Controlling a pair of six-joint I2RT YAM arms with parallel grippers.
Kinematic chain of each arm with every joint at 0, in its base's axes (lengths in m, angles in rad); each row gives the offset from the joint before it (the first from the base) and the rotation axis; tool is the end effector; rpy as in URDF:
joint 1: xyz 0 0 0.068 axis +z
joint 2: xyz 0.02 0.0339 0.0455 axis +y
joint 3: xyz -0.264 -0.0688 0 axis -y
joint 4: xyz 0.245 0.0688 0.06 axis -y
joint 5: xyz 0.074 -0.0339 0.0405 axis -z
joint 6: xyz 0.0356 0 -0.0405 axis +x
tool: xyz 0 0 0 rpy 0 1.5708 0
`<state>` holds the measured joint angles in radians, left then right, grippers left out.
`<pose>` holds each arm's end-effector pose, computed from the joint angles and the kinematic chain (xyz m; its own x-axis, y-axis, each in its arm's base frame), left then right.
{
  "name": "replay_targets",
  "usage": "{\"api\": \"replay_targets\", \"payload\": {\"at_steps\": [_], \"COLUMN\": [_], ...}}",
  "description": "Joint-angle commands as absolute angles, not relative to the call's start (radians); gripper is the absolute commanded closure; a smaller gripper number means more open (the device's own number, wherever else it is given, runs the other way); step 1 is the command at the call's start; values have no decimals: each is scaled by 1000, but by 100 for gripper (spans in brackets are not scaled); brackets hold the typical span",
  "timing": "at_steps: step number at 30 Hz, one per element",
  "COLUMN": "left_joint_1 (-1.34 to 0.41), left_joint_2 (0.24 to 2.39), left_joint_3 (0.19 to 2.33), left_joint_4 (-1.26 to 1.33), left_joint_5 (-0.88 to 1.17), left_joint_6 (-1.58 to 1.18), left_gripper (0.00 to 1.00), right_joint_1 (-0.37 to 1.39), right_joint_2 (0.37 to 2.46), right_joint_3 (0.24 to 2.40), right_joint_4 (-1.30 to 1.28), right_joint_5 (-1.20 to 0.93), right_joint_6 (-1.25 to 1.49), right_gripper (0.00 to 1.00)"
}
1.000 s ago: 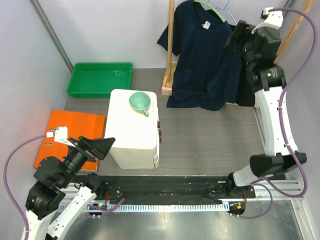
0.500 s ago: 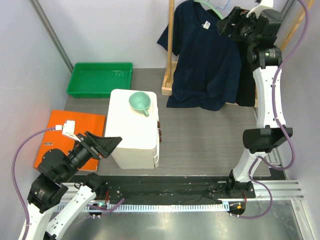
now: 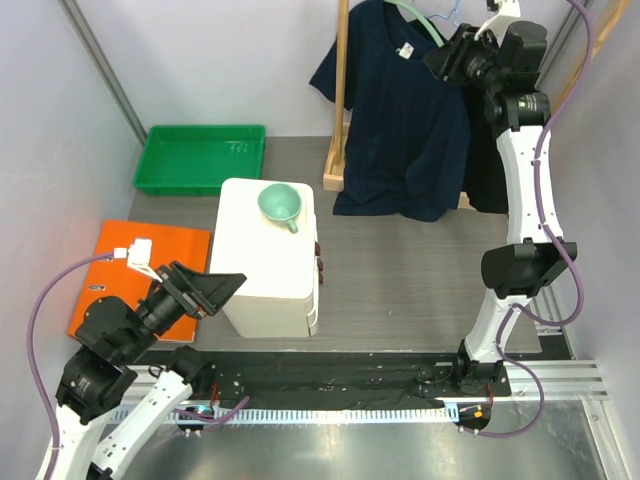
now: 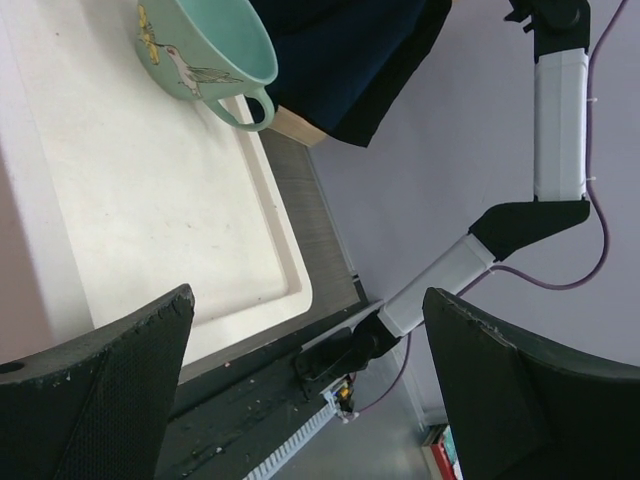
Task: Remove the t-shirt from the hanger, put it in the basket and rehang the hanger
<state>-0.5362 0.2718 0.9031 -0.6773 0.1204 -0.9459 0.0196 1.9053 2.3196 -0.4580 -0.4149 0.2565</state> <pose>0.0299 -0.0227 0.3724 -0.5181 -0.6287 -0.5799 0.3250 0.4825 -0.8134 0.4129 0.0224 0.5118 -0.1489 0.2293 -0.9619 -0.3957 0.8776 0.2705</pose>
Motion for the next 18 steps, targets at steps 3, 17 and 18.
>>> {"api": "replay_targets", "payload": {"at_steps": [3, 17, 18], "left_joint_1": [-534, -534, -534], "left_joint_2": [342, 701, 722], "left_joint_3": [930, 1044, 1069], "left_joint_4": [-571, -311, -310], "left_joint_5": [218, 371, 377], "left_joint_6": [-992, -1100, -1097], "left_gripper": [6, 7, 7], "right_joint_1": [93, 267, 270], "right_joint_2": [1855, 1761, 1755], "right_joint_3": [2280, 2128, 2126], "right_joint_4": [-373, -275, -264], "right_joint_5": [-440, -80, -66], "right_joint_6": [183, 158, 164], "right_gripper": [59, 99, 99]}}
